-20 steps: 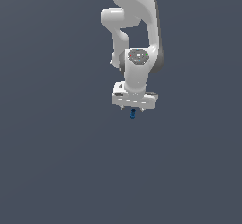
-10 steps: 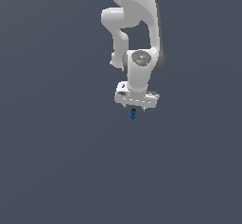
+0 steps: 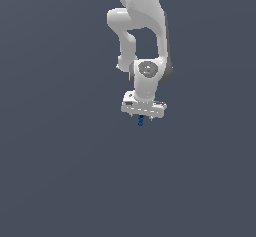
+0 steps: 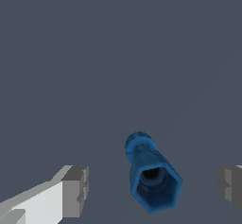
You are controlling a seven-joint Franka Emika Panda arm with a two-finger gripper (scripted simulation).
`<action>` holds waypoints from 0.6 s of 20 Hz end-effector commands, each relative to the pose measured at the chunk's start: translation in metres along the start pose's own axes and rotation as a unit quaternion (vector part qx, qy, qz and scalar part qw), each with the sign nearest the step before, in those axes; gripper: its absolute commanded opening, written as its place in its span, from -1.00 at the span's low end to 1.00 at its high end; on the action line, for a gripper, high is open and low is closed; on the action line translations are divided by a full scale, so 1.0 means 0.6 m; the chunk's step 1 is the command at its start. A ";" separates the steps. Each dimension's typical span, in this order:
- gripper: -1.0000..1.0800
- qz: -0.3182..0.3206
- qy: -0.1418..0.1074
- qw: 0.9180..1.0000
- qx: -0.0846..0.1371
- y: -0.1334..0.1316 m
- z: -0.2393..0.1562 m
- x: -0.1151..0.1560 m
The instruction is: Pick up the object and move it to a goal position.
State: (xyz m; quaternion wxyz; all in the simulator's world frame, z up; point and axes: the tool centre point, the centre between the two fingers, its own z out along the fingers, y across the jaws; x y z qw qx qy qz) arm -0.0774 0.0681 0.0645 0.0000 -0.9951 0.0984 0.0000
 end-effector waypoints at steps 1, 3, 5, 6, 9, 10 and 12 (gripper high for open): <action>0.92 0.000 0.000 1.000 0.000 0.000 0.019 -0.001; 0.92 0.001 0.000 1.000 0.000 0.000 0.029 -0.001; 0.92 0.001 0.000 1.000 0.000 0.000 0.034 0.000; 0.92 0.001 0.000 1.000 0.000 0.000 0.036 0.000; -1.00 0.001 0.000 1.000 0.000 0.000 0.036 0.000; -1.00 0.001 0.000 1.000 0.000 0.000 0.036 0.000; -1.00 0.001 0.000 1.000 0.000 0.000 0.036 0.000</action>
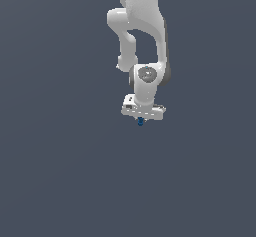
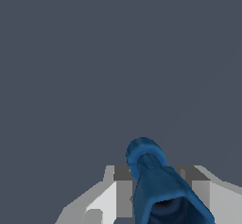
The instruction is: Pick up the object and move it to a goal position.
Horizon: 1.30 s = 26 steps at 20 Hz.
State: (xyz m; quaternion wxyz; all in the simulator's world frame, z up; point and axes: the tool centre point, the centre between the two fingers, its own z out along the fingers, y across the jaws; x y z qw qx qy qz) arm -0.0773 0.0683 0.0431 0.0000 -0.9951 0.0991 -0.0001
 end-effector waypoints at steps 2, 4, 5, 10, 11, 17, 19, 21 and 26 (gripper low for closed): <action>-1.00 0.000 0.000 1.000 0.000 0.000 0.001 0.000; -1.00 0.000 0.000 1.000 0.000 0.000 0.001 0.000; -1.00 0.000 0.000 1.000 0.000 0.000 0.001 0.000; -1.00 0.000 0.000 1.000 0.000 0.008 -0.008 0.004; -1.00 0.000 0.000 1.000 0.000 0.012 -0.012 0.006; -1.00 0.000 0.000 1.000 0.000 0.058 -0.057 0.028; -1.00 0.000 0.000 1.000 0.000 0.080 -0.078 0.039; -1.00 0.000 0.000 1.000 0.000 0.104 -0.102 0.051; -1.00 0.000 0.000 1.000 0.001 0.171 -0.169 0.086</action>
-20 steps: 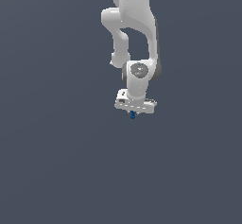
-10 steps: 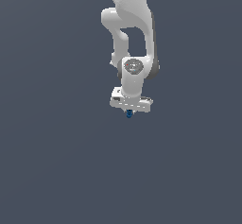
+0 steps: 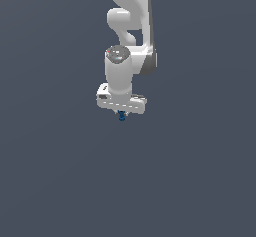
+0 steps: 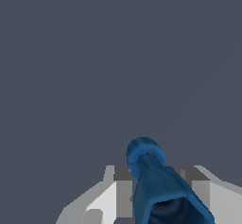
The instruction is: Pick up the object and move it to a goal position.
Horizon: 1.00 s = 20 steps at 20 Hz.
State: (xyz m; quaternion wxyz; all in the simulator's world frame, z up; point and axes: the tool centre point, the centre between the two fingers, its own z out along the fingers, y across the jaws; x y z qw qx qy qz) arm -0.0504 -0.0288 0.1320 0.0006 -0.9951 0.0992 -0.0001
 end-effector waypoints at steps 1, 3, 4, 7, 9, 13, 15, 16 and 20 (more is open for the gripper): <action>-1.00 0.000 0.000 1.000 0.000 0.035 -0.035 0.017; -1.00 0.000 0.000 1.000 0.000 0.061 -0.062 0.032; -1.00 0.000 0.000 1.000 0.000 0.074 -0.074 0.038; -1.00 0.000 0.000 1.000 0.000 0.105 -0.105 0.056; -1.00 0.000 0.000 1.000 0.000 0.121 -0.122 0.066; -1.00 0.000 0.000 1.000 0.000 0.145 -0.146 0.081; -1.00 0.000 0.000 1.000 -0.001 0.152 -0.153 0.086; -1.00 0.000 0.000 1.000 -0.001 0.155 -0.156 0.088; -1.00 0.000 0.000 1.000 -0.001 0.160 -0.161 0.091</action>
